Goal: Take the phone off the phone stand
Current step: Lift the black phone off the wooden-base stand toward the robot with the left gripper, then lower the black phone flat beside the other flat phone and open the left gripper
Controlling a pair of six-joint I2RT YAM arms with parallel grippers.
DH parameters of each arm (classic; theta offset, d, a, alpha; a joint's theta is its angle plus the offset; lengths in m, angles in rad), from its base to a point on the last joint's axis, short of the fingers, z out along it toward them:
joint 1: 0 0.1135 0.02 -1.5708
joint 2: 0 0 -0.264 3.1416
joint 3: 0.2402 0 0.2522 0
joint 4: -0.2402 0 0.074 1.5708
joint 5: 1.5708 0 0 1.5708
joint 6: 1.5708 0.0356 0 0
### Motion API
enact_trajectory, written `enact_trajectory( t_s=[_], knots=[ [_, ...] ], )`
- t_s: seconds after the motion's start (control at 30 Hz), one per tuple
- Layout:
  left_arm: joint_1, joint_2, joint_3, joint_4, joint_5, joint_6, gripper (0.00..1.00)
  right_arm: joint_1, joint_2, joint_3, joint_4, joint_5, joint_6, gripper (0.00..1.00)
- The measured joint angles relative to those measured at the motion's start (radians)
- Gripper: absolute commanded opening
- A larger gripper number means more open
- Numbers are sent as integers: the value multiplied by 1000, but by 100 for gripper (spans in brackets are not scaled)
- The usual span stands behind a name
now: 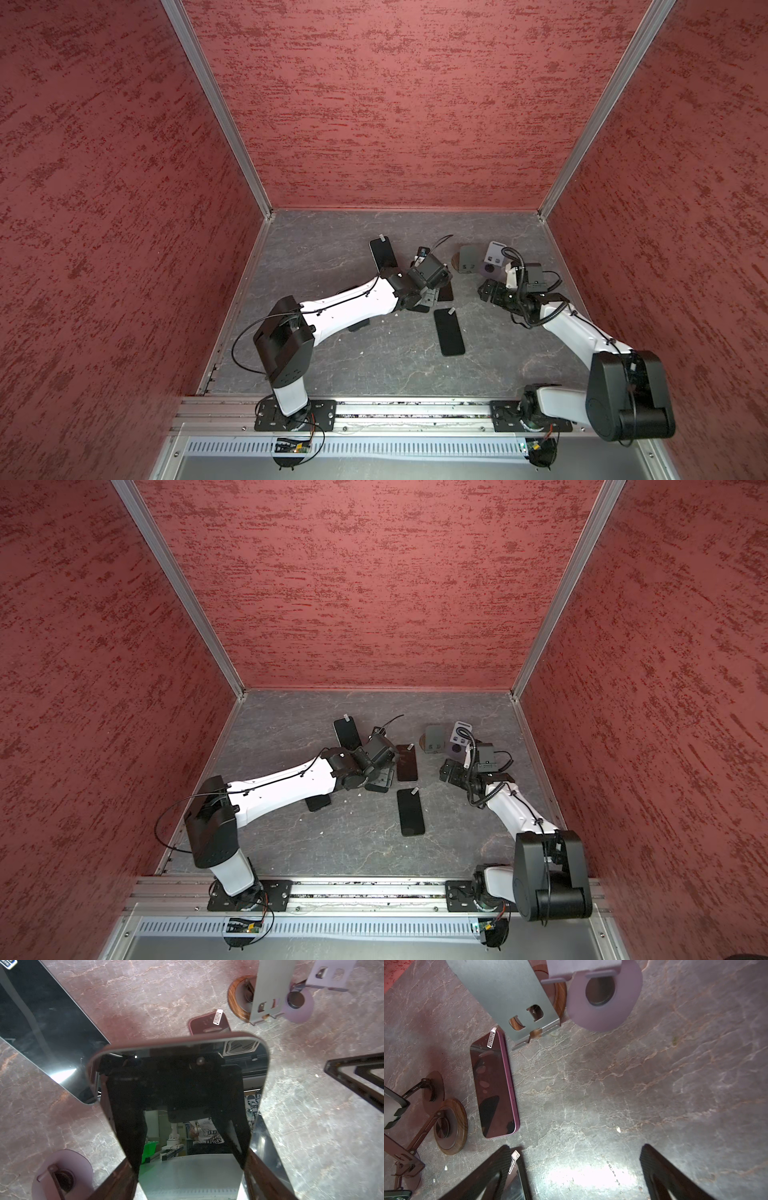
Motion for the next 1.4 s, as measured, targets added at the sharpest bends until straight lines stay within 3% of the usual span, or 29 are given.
enact_trajectory(
  t_s=[0.63,1.4],
  knots=[
    [-135,23,-45,-42,70,-144,62,0,-31,-13,14,-20,0,99],
    [-161,154,-75,-144,212,-319,62,0,-77,-28,16,-36,0,99]
  ],
)
